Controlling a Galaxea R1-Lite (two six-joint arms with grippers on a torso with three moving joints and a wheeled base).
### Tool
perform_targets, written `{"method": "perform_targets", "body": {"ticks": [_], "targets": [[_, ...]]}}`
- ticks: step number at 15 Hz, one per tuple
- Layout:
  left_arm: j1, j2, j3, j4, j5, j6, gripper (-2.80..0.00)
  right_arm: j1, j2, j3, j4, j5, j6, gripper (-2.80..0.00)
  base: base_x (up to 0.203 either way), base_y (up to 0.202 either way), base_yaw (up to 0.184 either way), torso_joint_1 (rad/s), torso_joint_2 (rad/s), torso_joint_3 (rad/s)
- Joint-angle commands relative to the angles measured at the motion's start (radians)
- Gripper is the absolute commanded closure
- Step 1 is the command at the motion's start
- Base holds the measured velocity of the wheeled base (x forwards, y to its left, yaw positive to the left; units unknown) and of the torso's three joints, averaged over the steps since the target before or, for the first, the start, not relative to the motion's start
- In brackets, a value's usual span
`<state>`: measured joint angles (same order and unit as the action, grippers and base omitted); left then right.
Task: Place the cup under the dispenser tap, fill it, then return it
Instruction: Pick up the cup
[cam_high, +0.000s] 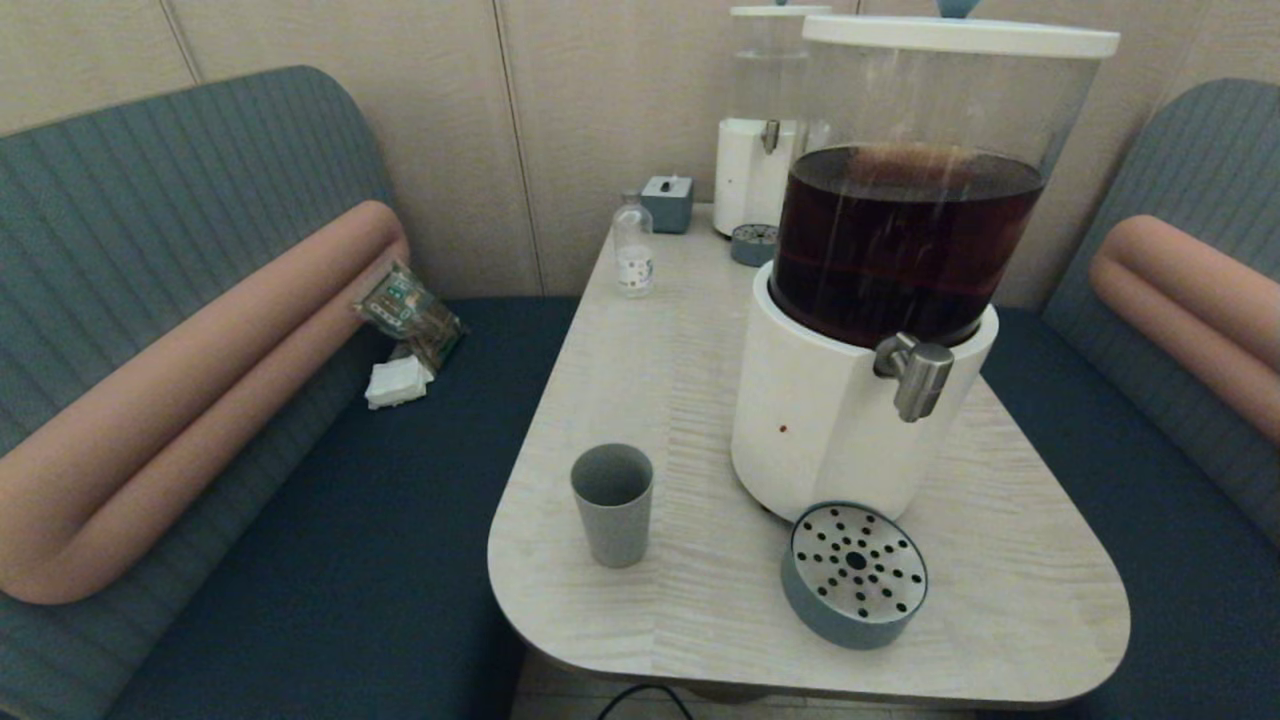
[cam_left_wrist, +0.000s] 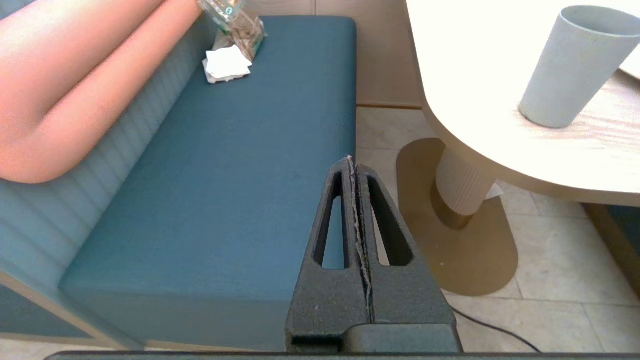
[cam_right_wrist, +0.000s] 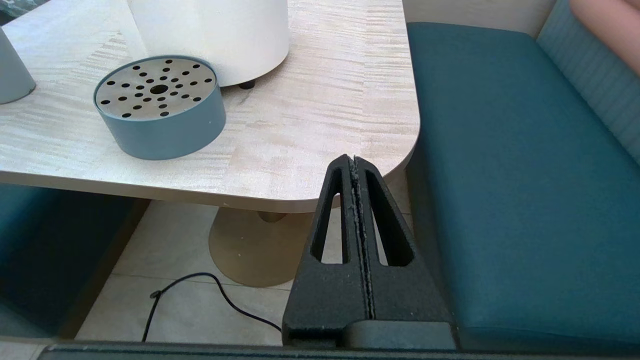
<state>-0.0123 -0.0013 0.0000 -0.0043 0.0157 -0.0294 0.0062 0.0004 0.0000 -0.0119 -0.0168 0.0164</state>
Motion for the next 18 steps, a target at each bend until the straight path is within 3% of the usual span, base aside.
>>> {"method": "perform_targets", "body": {"ticks": [1,2,5,9,11,15,17,18], "targets": [[0.000,0.000,-0.023,-0.001,0.001,-0.006,0.00,0.000,-0.002,0.000,0.000,0.000,0.000,0.00,0.000,0.000,0.000,0.000,0.00,0.000],[0.000,0.000,-0.038,0.003,0.000,-0.009,0.00,0.000,-0.002,0.000,0.000,0.000,0.000,0.00,0.000,0.000,0.000,0.000,0.00,0.000],[0.000,0.096,-0.235,0.050,-0.031,-0.032,0.00,0.000,-0.002,0.000,-0.002,0.000,-0.001,0.00,0.000,0.000,0.000,0.000,0.00,0.000],[-0.012,0.449,-0.411,-0.013,-0.127,-0.047,0.00,0.001,-0.002,0.000,0.000,0.000,-0.001,0.00,0.000,0.000,0.000,0.000,0.00,0.000],[-0.016,0.681,-0.460,-0.159,-0.184,-0.080,0.00,0.000,-0.002,0.000,0.000,0.000,-0.003,0.00,0.000,0.000,0.000,0.000,0.00,0.000],[-0.015,1.112,-0.552,-0.507,-0.227,-0.242,0.00,0.000,-0.002,0.000,0.000,0.000,-0.007,0.00,0.000,0.000,0.000,0.000,0.00,0.000],[-0.012,1.252,-0.537,-0.698,-0.258,-0.225,0.00,0.001,-0.002,0.000,0.000,0.000,-0.011,0.00,0.000,0.000,0.000,0.000,0.00,0.000],[-0.011,1.298,-0.488,-0.784,-0.329,-0.176,0.00,0.000,-0.002,0.000,0.000,0.000,-0.012,0.00,0.000,0.000,0.000,0.000,0.00,0.000]]}}
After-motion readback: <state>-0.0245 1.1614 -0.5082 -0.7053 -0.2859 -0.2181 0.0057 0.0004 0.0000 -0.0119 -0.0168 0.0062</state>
